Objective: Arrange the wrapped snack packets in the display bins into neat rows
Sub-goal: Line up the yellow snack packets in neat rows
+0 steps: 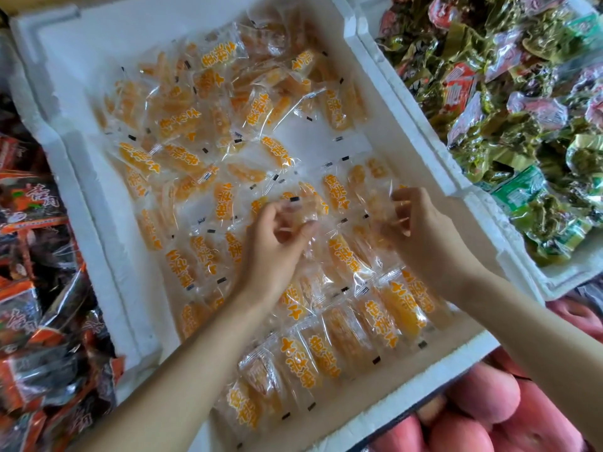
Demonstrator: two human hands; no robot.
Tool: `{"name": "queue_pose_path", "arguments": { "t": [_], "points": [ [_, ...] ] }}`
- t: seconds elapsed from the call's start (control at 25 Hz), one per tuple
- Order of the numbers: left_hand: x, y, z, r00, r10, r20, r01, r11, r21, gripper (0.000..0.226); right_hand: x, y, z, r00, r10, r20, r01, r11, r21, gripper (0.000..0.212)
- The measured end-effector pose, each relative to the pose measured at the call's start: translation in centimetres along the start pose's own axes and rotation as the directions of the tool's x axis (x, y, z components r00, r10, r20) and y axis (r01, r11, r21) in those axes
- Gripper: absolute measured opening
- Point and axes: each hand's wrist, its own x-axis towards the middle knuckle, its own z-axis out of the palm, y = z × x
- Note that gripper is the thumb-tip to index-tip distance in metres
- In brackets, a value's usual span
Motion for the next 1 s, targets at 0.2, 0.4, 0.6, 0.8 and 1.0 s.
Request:
{"name": "queue_pose_path", "arguments": {
  "t": [0.2, 0.4, 0.6, 0.8, 1.0],
  "points": [
    [0.5, -0.2, -1.1, 0.997, 0.059, -0.046, -0.056, 0.996, 0.072, 0.023, 0.0, 0.6, 2.1, 0.998, -0.025, 0.055, 0.04, 0.955, -0.294, 0.027],
    [-0.1, -0.4, -1.1, 0.996, 0.069, -0.064, -0.065, 0.996, 0.055, 0.016, -0.8, 0.0, 1.3, 0.994, -0.098, 0.056, 0.112, 0.779, -0.617, 0.032],
    [-1.0, 0.4, -0.5, 0.996, 0.09, -0.002, -0.09, 0.996, 0.012, 0.017, -1.7, -3.0, 1.0, 0.956, -0.293, 0.009, 0.292, 0.954, -0.072, 0.03],
    [-2.4, 1.7, -0.8, 0.973, 0.219, 0.074, -0.218, 0.976, -0.013, 0.019, -1.9, -5.5, 1.0, 0.954, -0.18, 0.239, 0.108, 0.953, 0.284, 0.041],
    [-3.5, -1.3, -3.6, 0.957, 0.251, 0.144, -0.289, 0.818, 0.497, 0.04, -0.9, -5.0, 1.9, 0.965, -0.118, 0.234, 0.114, 0.993, 0.03, 0.046]
  ]
}}
